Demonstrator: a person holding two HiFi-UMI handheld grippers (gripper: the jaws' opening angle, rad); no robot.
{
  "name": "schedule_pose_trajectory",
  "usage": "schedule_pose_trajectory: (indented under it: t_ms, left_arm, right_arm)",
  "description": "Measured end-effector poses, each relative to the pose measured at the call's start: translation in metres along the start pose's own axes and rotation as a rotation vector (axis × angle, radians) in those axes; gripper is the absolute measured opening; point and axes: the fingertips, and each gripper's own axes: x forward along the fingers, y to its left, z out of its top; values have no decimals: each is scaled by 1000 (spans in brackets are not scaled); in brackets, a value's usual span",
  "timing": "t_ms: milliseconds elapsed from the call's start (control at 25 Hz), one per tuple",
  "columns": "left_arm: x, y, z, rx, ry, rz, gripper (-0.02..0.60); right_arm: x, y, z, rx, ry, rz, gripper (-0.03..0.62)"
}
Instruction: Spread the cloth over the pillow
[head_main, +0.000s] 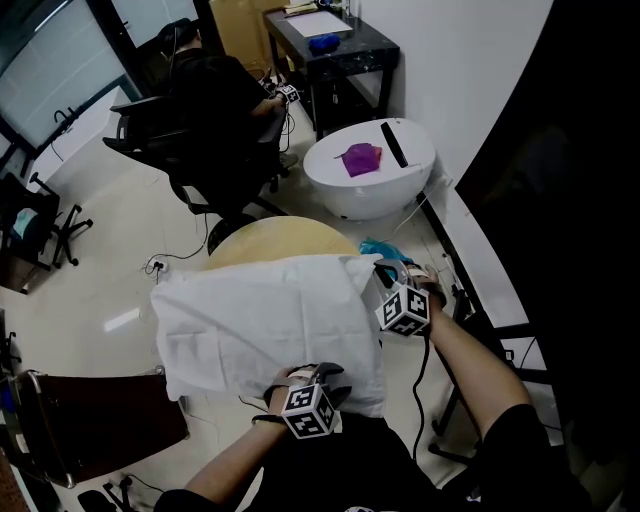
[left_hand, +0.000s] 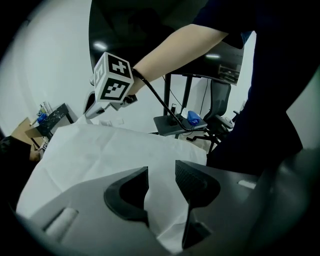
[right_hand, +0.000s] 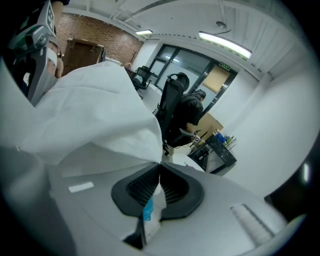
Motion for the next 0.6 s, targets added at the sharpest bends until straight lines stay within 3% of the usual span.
schedule_pose_trajectory:
  t_ms: [240, 480, 600]
  left_arm:
    - [6, -7, 9, -1, -9, -23, 160]
    - [13, -6, 11, -20, -5, -29, 160]
    - [17, -3, 18, -23, -10, -34, 160]
  right_arm:
    - [10, -50, -5, 27, 14, -30, 9]
    - [34, -56, -15, -106, 26, 22, 11]
    - [45, -65, -20, -177, 9, -19, 11]
